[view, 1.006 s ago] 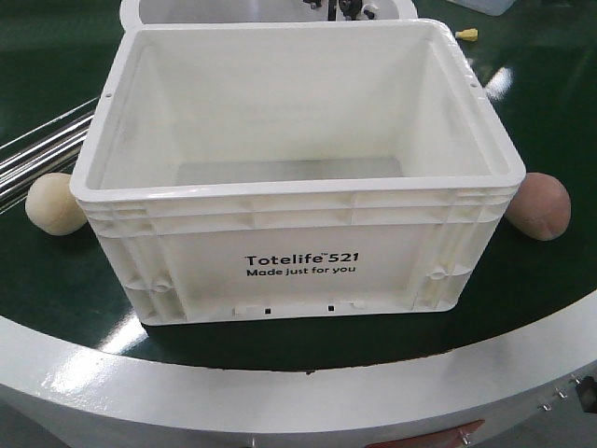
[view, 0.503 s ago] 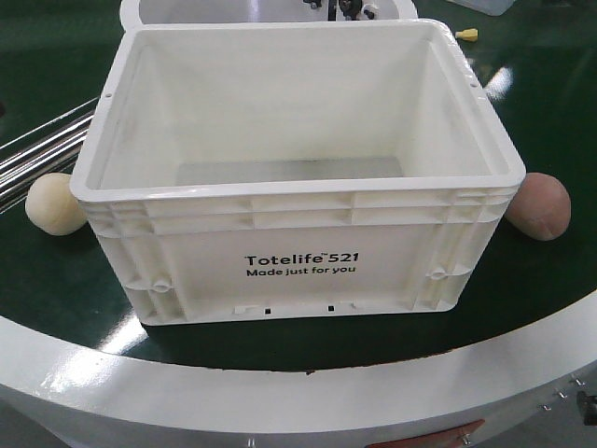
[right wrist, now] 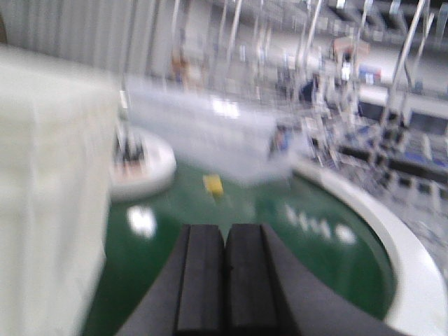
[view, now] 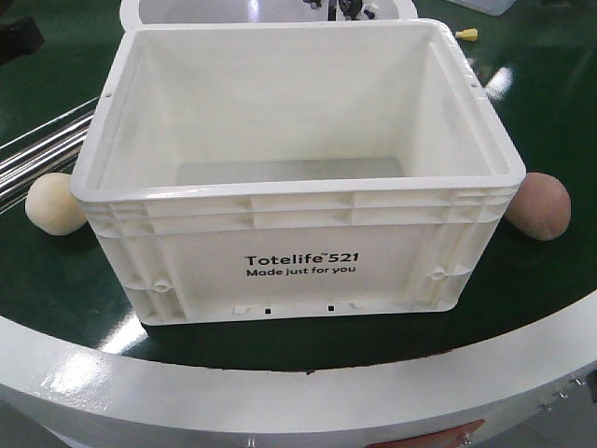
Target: Place moving items into box and shelve
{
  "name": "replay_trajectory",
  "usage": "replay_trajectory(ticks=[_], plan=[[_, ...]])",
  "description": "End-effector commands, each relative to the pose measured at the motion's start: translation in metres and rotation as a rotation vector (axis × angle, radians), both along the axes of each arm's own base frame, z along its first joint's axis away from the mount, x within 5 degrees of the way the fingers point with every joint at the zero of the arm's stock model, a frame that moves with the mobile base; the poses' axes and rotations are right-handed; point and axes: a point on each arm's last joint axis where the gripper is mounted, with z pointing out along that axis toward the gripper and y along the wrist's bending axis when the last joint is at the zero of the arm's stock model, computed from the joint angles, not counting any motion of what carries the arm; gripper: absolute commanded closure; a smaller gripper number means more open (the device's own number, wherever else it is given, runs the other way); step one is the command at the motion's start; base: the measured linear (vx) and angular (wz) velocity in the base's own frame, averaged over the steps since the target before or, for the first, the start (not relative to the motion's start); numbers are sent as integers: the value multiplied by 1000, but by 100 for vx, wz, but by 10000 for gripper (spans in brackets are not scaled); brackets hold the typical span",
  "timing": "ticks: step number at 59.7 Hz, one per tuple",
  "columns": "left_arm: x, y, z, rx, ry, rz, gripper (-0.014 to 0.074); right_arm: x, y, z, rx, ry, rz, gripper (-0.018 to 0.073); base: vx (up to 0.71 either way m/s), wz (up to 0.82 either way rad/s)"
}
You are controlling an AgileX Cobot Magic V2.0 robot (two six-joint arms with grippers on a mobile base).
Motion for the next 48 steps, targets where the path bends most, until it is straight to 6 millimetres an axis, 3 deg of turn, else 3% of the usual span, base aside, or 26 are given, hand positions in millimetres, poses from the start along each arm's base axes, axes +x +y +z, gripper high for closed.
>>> replay_trajectory(ticks=[1, 6, 11, 16, 21, 34, 40, 48], plan=[[-4, 0, 25, -31, -139, 0, 601, -9, 4, 26, 181, -315, 114, 567, 0, 0], [-3, 0, 23, -29, -115, 0, 600, -16, 1, 42, 388, -452, 183, 567, 0, 0], [-2, 0, 18, -25, -71, -1, 600, -10, -3, 54, 534, -334, 159, 567, 0, 0], [1, -1, 9, -17, 11, -2, 599, -1, -3, 68, 468, -100, 81, 567, 0, 0], [5, -1, -1, -10, 86, -3, 598, 7, -5, 94, 341, 49, 8, 567, 0, 0], [17, -2, -19, 43, 250, -9, 566, 45, -9, 165, 361, 192, -39, 567, 0, 0], [25, 1, -21, 66, 333, -1, 486, 57, -10, 180, 375, 213, -41, 567, 0, 0], [28, 12, -18, 63, 376, 33, 258, 70, -10, 187, 399, 192, -26, 567, 0, 0]])
